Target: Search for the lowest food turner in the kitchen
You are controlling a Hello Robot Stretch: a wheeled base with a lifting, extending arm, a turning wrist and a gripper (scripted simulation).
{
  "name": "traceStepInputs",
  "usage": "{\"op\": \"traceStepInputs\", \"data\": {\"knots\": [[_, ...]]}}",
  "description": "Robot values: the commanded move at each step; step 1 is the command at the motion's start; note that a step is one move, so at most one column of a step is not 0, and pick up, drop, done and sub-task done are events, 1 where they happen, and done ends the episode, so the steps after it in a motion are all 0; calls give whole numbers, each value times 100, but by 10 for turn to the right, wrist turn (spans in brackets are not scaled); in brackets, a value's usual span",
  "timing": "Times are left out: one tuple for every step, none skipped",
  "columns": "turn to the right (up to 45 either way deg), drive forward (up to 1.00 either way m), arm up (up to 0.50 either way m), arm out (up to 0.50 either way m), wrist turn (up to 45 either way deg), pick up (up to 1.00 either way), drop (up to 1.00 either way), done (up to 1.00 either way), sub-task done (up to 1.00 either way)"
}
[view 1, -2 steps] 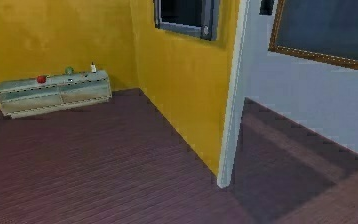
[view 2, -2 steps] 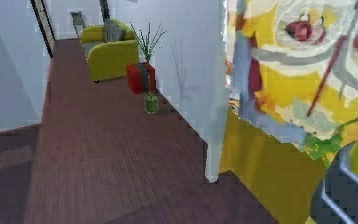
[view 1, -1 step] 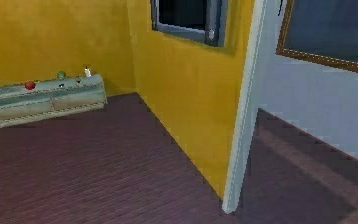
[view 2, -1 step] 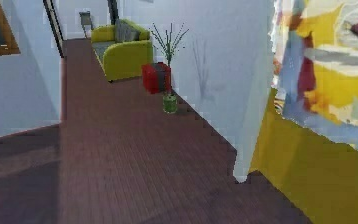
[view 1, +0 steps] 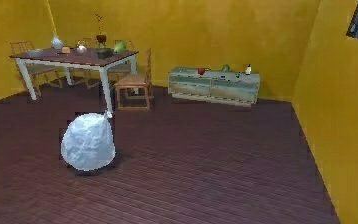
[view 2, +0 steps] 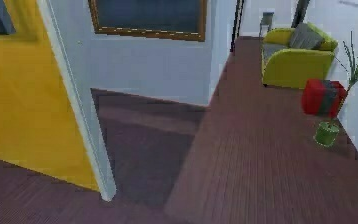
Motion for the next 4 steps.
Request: {"op": "traceStepInputs", "data": {"knots": [[-390,0,0,0,0,0,0,0,0],[0,25,0,0,0,0,0,0,0],[-240,0,0,0,0,0,0,0,0],[0,95,0,0,0,0,0,0,0]]}}
